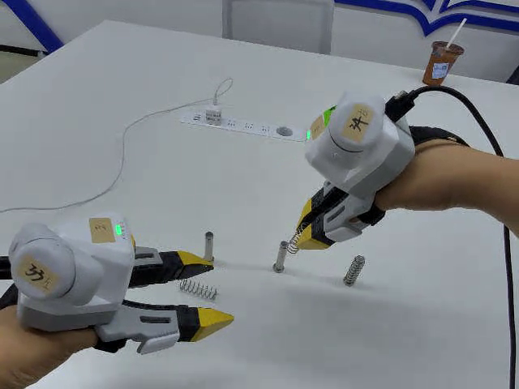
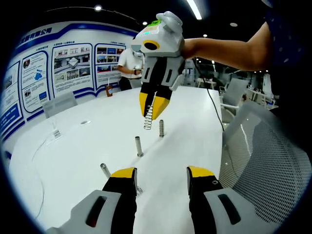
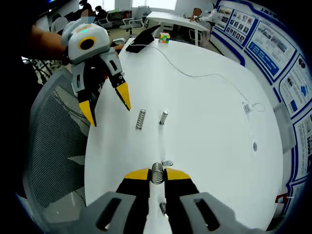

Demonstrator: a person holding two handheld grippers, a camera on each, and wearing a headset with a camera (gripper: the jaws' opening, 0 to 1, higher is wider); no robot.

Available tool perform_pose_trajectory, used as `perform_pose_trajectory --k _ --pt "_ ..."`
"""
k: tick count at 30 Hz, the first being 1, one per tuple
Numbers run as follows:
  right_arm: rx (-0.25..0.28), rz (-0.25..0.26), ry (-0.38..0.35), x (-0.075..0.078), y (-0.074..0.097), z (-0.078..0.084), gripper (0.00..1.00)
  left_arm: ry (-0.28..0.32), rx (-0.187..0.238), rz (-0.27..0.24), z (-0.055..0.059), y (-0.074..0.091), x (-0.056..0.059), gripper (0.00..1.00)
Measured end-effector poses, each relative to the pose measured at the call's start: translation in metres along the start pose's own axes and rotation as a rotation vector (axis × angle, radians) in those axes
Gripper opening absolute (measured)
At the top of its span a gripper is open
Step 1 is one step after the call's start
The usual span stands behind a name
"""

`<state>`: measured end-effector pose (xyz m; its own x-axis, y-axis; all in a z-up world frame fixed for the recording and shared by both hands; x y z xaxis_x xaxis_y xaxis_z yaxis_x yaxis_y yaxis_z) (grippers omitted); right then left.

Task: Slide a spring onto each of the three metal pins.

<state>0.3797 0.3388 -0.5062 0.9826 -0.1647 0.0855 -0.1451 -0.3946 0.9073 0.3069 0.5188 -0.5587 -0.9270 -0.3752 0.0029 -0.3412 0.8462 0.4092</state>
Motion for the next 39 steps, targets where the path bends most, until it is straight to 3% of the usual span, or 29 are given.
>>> perform_pose_trajectory --k 9,33,39 --pt "-0.038 0.006 -0.017 0.013 -0.012 -0.001 0.12 0.007 -0.004 -0.011 0.002 0.003 0.002 0.44" --pt "-0.084 -0.039 -0.039 0.019 -0.035 -0.003 0.12 0.021 -0.007 -0.024 0.006 0.007 0.001 0.43" --pt "-0.117 -0.055 -0.047 0.019 -0.045 0.001 0.12 0.019 -0.009 -0.023 0.006 0.007 0.002 0.43"
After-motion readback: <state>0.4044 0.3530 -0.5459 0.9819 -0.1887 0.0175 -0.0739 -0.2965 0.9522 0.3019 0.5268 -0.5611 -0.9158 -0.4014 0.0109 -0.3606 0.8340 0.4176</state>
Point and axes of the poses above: the centre of the closed fingertips' face, and the gripper's own axes: y roughly backward along the fingers, x roughly to its right, z roughly out of its underside, the point moved 8 cm from there along y, roughly backward along the fingers, and after that the axes turned 2 degrees about -z, right-handed, at the moved point
